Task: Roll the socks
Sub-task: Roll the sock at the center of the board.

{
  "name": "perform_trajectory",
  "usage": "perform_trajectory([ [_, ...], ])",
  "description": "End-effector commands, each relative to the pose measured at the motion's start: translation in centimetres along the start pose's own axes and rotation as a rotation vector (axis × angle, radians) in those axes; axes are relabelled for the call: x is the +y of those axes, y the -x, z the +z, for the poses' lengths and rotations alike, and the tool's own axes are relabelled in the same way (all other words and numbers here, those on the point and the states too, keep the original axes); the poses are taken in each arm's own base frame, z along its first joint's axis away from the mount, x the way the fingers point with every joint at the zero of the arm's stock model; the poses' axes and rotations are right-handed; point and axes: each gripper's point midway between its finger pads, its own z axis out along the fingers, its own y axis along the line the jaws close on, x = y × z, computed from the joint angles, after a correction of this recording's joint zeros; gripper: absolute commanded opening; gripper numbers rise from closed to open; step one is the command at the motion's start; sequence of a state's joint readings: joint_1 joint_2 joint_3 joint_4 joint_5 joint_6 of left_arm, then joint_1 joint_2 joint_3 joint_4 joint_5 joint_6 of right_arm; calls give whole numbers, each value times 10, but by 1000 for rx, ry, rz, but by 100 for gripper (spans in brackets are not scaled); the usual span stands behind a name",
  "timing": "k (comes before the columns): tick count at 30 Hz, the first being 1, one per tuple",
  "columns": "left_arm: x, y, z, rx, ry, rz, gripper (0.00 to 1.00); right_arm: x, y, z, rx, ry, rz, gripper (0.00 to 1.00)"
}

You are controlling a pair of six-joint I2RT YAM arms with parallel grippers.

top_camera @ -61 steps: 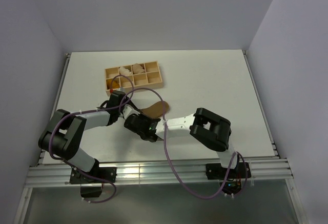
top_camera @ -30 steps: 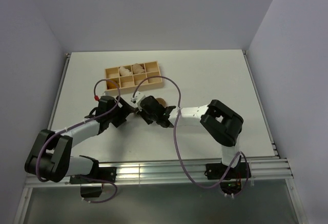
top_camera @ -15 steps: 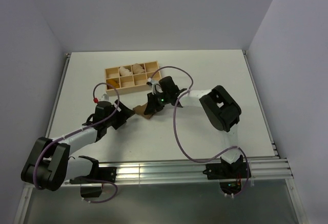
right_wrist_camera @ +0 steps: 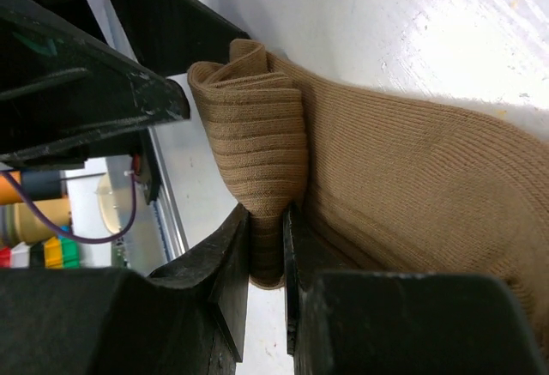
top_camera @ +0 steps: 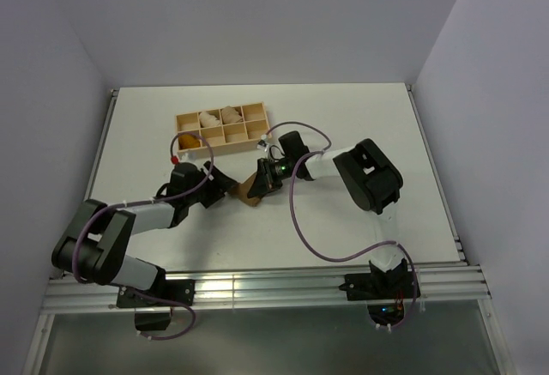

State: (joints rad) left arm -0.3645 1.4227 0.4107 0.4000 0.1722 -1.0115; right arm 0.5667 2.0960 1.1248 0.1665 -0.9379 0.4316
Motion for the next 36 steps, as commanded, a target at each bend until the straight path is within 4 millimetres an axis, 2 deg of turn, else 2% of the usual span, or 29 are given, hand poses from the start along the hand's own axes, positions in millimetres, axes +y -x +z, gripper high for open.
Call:
perform_trajectory([
  [1, -3, -9, 10, 27, 6, 21, 74, -45, -54, 6, 106, -124, 185, 5],
  [12, 5, -29, 18, 74, 37, 28, 65, -48, -53, 7, 90, -125, 208, 5],
  [17, 6, -30, 21, 76, 43, 32, 53, -50, -55, 7, 90, -132, 210, 5],
  [22, 6, -32, 22, 88, 42, 45, 35, -49, -51, 4, 61, -149, 174, 6],
  [24, 5, -32, 23, 97, 49, 62, 26, -47, -45, -2, 25, -182, 134, 12],
  [28, -1, -32, 22, 103, 43, 84, 16, -41, -32, -15, -49, -238, 60, 26],
  [29, 0, -32, 22, 101, 47, 90, 16, -41, -33, -19, -66, -253, 48, 32],
  [30, -4, -30, 21, 95, 43, 97, 13, -31, -25, -25, -99, -258, 13, 34],
  [32, -1, -30, 20, 99, 57, 106, 12, -34, -22, -34, -132, -320, -29, 41],
  [33, -4, -29, 20, 94, 55, 113, 12, -23, -12, -42, -173, -338, -76, 44],
  [35, -4, -29, 19, 95, 61, 120, 12, -24, -10, -50, -203, -429, -151, 50],
  [36, -7, -28, 19, 94, 53, 126, 11, -14, -3, -57, -229, -450, -212, 52],
])
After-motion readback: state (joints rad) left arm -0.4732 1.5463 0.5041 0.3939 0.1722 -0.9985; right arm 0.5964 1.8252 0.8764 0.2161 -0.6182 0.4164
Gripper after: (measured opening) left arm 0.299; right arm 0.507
